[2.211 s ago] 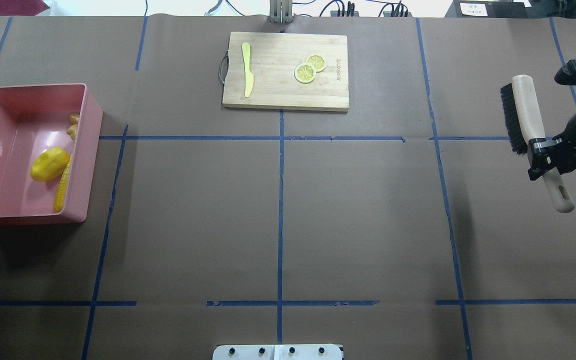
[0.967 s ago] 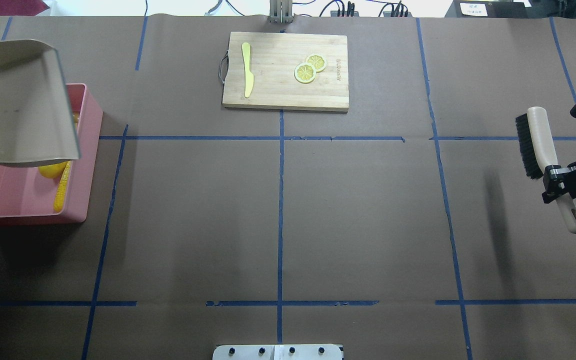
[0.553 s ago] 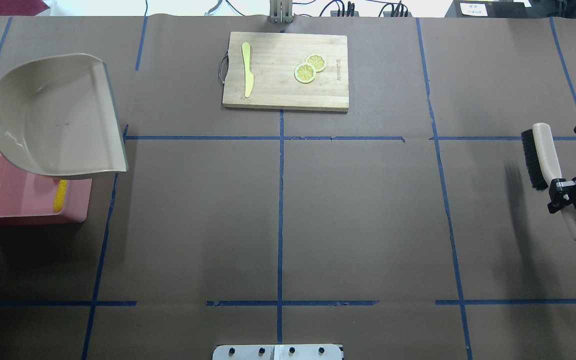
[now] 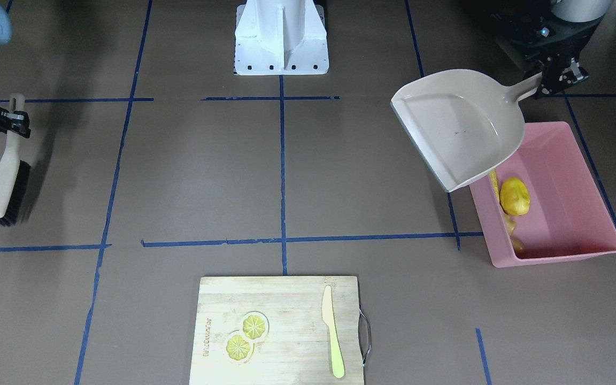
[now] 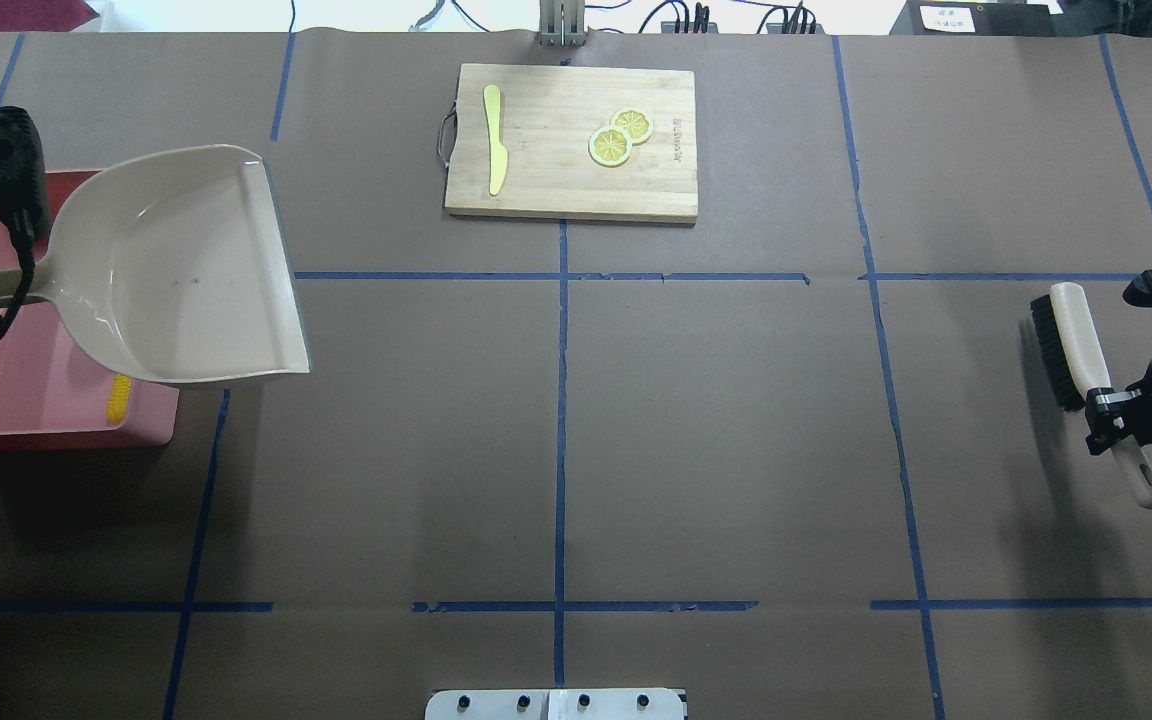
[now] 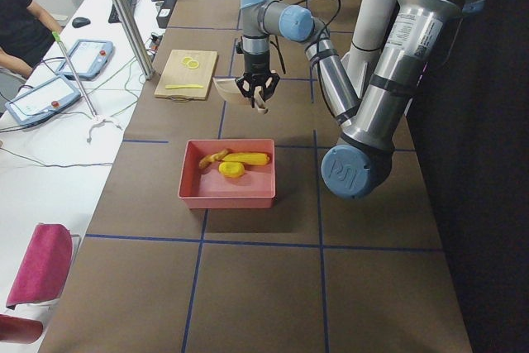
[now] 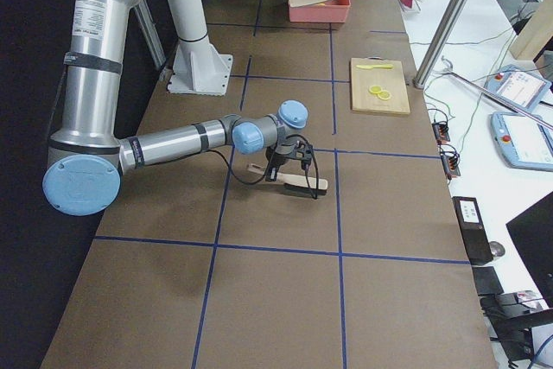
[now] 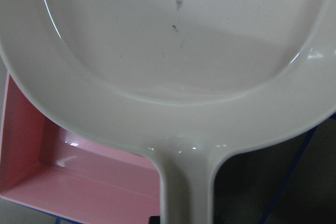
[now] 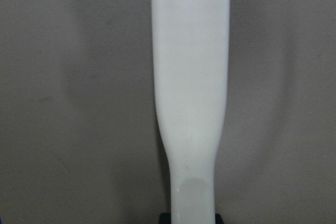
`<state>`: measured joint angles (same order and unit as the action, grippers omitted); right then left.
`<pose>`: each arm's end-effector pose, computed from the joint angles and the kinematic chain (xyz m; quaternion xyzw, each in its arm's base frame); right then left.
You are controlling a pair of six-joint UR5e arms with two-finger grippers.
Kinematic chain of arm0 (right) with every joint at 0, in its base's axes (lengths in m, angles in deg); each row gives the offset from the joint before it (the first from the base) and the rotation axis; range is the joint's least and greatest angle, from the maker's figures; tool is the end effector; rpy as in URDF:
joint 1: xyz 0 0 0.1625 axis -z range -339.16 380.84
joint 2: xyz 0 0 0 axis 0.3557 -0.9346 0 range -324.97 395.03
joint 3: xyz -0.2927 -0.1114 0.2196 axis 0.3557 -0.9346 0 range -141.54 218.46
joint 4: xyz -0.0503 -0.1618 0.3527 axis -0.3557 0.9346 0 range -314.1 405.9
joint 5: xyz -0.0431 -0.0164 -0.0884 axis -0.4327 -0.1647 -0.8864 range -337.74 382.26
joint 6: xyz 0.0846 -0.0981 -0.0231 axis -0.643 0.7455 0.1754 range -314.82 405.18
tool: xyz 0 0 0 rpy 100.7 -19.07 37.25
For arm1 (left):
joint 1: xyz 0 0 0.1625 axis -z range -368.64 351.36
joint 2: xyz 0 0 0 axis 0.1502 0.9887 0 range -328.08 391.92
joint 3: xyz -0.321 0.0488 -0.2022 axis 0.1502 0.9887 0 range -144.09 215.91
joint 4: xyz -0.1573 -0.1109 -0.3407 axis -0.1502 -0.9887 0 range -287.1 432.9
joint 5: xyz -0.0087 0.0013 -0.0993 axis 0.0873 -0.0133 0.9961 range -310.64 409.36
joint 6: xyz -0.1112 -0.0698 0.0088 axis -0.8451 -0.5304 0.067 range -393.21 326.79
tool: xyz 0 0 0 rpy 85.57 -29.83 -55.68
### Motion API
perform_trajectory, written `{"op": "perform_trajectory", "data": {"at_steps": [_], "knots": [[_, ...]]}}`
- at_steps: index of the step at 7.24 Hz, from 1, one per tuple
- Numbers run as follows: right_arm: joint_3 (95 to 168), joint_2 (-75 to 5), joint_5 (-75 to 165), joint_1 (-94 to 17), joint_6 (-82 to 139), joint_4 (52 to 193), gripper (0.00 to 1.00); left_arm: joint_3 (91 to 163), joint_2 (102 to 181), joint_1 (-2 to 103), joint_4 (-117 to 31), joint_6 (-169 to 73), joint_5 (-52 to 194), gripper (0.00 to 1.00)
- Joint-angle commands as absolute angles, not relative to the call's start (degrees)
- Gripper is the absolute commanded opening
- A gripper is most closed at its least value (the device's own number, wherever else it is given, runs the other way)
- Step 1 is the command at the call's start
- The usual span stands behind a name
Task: Sweep and dump trash into bin
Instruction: 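Bring the empty dustpan back with the left gripper while the right sets the brush down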
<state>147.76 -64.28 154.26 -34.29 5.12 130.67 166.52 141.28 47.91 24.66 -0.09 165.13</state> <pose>-0.2043 -0.3723 0.5442 -0.1178 -0.3572 -0.0055 0.9266 0.1806 -0.4113 0.2862 0.1536 0.2206 0.5578 0.7853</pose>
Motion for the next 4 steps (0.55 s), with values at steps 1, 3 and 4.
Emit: {"op": "perform_trajectory", "data": {"at_steps": [1, 3, 4], "knots": [[145.9, -64.2, 154.4, -33.0, 5.2, 130.6, 0.01, 166.7, 141.3, 46.6, 24.6, -2.0, 165.0, 0.00], [145.7, -64.1, 154.5, -33.0, 5.0, 130.6, 0.03, 166.6, 141.3, 46.6, 24.6, -1.9, 165.0, 0.01], [145.2, -63.9, 154.5, -33.0, 5.0, 130.6, 0.19, 166.6, 141.3, 46.6, 24.6, -1.9, 165.0, 0.01]]}}
